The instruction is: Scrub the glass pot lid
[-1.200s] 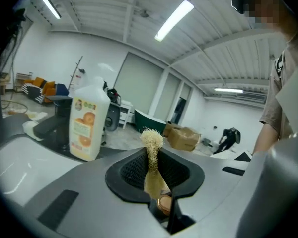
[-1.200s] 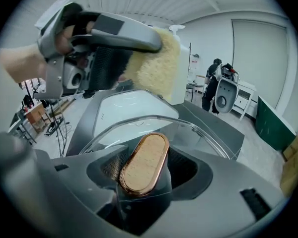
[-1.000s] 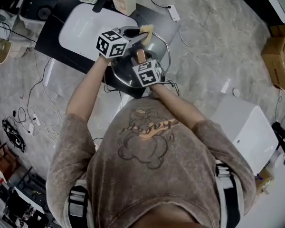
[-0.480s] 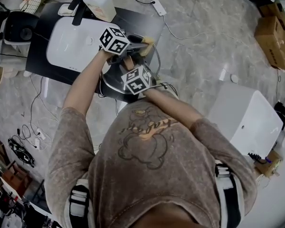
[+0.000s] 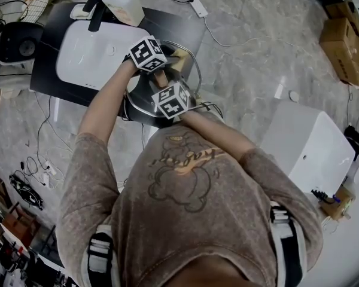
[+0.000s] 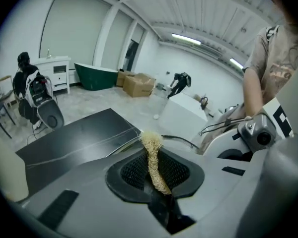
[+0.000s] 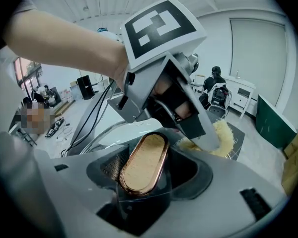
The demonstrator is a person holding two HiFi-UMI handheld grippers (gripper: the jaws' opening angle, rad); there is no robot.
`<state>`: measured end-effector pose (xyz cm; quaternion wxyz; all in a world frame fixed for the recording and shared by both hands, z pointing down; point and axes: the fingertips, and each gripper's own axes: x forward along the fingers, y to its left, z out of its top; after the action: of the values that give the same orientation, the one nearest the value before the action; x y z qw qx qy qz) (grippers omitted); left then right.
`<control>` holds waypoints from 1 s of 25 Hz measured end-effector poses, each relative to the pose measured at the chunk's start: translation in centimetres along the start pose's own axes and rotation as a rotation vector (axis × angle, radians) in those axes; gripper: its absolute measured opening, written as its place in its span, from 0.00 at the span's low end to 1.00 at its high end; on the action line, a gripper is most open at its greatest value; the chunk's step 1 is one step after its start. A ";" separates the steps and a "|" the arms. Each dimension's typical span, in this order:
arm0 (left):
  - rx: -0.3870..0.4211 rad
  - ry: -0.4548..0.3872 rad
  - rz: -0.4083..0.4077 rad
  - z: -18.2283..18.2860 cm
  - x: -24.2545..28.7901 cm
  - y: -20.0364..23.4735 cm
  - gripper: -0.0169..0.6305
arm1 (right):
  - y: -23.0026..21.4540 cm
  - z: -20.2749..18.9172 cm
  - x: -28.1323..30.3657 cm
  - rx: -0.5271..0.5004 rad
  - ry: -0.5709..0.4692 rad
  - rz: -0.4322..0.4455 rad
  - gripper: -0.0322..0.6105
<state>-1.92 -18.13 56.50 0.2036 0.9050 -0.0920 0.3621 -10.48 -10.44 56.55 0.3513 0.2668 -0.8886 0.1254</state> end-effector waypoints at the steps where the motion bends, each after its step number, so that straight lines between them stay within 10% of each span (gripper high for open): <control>1: 0.021 0.006 0.009 -0.1 0.0 0.0 0.13 | 0.0 0.0 0.0 0.000 -0.001 0.000 0.42; 25: -0.052 -0.031 0.359 -5.9 -6.7 2.3 0.13 | 1.1 0.0 0.0 -0.087 0.063 0.063 0.45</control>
<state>-11.16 -17.47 56.41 0.1577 0.8738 -0.2646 0.3763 -11.07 -9.54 56.55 0.3860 0.2191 -0.8898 0.1062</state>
